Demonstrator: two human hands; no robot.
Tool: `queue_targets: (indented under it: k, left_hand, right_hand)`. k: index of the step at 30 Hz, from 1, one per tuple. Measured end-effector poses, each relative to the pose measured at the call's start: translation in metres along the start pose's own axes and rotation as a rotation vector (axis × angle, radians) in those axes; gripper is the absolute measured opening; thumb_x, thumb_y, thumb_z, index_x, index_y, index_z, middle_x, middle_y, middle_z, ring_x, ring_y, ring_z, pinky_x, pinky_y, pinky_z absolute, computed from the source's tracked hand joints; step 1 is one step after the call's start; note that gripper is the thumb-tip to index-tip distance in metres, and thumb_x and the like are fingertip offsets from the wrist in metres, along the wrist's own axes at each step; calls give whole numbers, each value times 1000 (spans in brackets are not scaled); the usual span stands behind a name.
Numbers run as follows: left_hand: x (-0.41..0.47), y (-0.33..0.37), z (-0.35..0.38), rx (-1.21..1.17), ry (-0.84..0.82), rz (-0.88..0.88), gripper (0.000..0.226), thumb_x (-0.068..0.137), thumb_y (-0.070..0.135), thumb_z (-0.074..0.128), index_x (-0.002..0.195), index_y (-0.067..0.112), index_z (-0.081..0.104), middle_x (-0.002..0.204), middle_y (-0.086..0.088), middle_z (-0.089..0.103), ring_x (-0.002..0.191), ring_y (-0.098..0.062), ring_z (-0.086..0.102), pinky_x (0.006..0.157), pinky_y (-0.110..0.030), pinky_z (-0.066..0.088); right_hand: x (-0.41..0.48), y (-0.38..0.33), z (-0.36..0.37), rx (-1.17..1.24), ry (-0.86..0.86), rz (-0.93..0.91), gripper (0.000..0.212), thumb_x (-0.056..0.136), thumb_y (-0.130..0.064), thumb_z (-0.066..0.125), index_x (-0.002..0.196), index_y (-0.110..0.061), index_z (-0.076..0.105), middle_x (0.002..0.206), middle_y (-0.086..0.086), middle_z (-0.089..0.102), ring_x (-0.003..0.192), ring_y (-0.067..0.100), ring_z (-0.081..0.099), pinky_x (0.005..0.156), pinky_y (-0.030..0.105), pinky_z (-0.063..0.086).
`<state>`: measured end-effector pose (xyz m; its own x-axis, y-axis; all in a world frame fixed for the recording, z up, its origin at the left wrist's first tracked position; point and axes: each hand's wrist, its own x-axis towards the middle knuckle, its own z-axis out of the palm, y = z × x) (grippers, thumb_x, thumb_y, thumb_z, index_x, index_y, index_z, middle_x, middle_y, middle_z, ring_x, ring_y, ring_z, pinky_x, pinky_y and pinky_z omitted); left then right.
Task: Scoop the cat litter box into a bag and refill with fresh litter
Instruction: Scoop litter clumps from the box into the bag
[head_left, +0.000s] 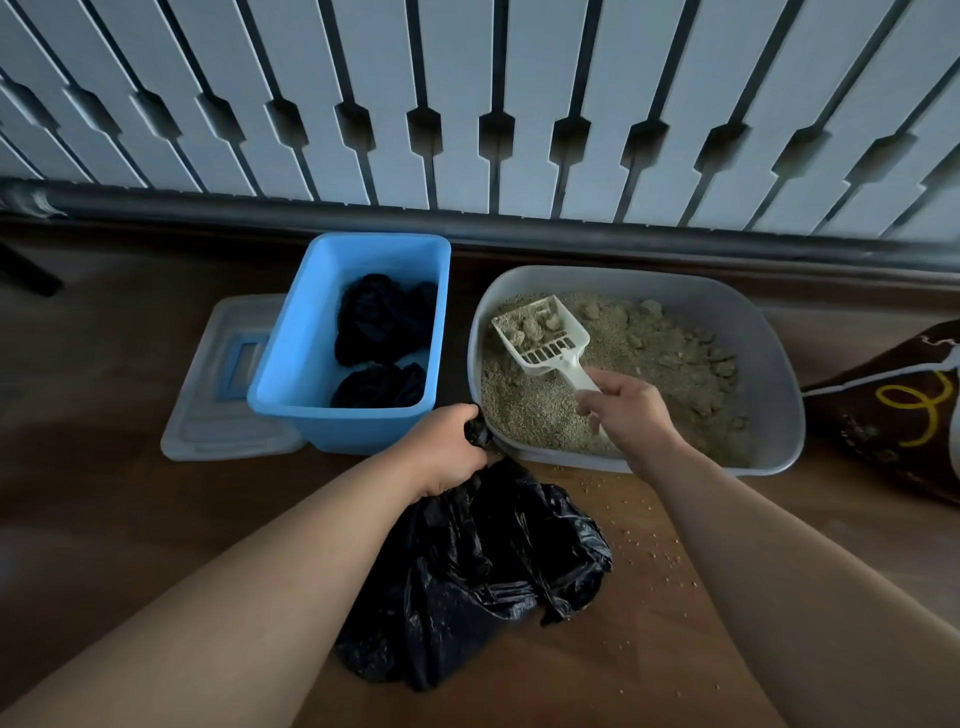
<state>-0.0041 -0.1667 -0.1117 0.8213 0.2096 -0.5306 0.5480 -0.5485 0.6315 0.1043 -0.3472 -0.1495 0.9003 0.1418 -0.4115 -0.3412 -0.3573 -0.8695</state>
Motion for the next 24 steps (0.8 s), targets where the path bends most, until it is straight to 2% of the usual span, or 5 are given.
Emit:
queue_targets:
  k: [8,12,15,20,24]
  left_hand:
    - [-14,-5,-13,106,-32,-15,61,87,3,54,139,32,43,109,-5,59,67,-14,56,56,-26,46]
    - [-24,-9,-21,173,-29,16,37,85,1,56,106,31,59,91,-3,59,66,-14,50,57,-28,42]
    - [-33,-9,-30,191,-67,0,39,86,1,57,112,30,52,75,-2,49,58,-14,42,50,-26,33]
    - [-44,-7,-42,215,-138,55,36,82,-3,60,97,29,61,96,-2,53,76,-17,49,64,-27,40]
    - [-52,-7,-50,324,-161,18,37,87,-2,51,87,27,73,97,-5,62,62,-16,47,54,-21,38]
  right_hand:
    - [-31,5,-35,-121,11,-15,34,85,-2,66,116,-14,70,75,3,67,61,15,51,58,28,44]
    - [-47,0,-47,-218,-4,-45,31,85,-4,65,111,-20,72,73,5,67,52,12,46,49,23,41]
    - [-57,-2,-53,-298,-7,-58,31,83,-4,65,105,-23,73,63,2,62,51,13,44,45,21,37]
    - [-68,3,-59,-382,-25,-35,28,84,-6,65,107,-20,74,68,4,65,57,17,48,52,27,39]
    - [-79,-2,-61,-362,-14,-50,29,85,-7,66,111,-18,72,64,1,65,53,14,49,50,23,39]
